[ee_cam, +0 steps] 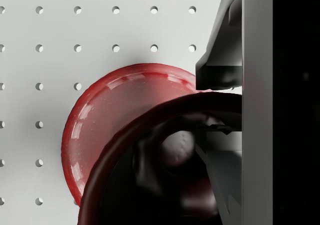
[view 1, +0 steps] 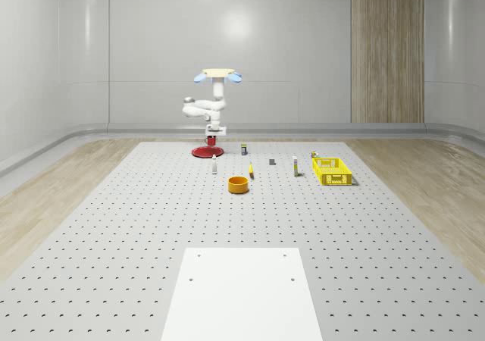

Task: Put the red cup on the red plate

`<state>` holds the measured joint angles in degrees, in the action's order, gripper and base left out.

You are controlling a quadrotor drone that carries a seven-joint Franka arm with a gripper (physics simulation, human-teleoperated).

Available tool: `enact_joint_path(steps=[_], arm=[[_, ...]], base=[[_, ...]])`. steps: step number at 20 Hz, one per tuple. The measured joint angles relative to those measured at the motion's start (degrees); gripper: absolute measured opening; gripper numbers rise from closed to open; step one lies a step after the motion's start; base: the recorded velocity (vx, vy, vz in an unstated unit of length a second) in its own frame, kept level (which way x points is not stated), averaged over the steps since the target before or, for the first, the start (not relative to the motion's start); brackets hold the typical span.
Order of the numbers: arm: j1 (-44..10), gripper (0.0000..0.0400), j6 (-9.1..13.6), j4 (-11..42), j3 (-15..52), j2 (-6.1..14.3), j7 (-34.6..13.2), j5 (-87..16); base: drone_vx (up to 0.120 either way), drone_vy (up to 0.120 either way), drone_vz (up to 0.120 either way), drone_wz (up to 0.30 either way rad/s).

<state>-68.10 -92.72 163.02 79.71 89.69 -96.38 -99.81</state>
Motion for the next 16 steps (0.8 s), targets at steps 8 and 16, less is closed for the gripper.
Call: enact_joint_path(steps=[8,16], arm=[[-0.3,0.01,-0.9,-0.3,-1.8,0.3,-0.1,-1.6],[-1.3,0.01,-3.1,-1.8,-7.9,0.3,-0.2,-7.3]], base=[[0.0,-0.035,0.0,0.0],[0.0,0.0,0.0,0.0]])
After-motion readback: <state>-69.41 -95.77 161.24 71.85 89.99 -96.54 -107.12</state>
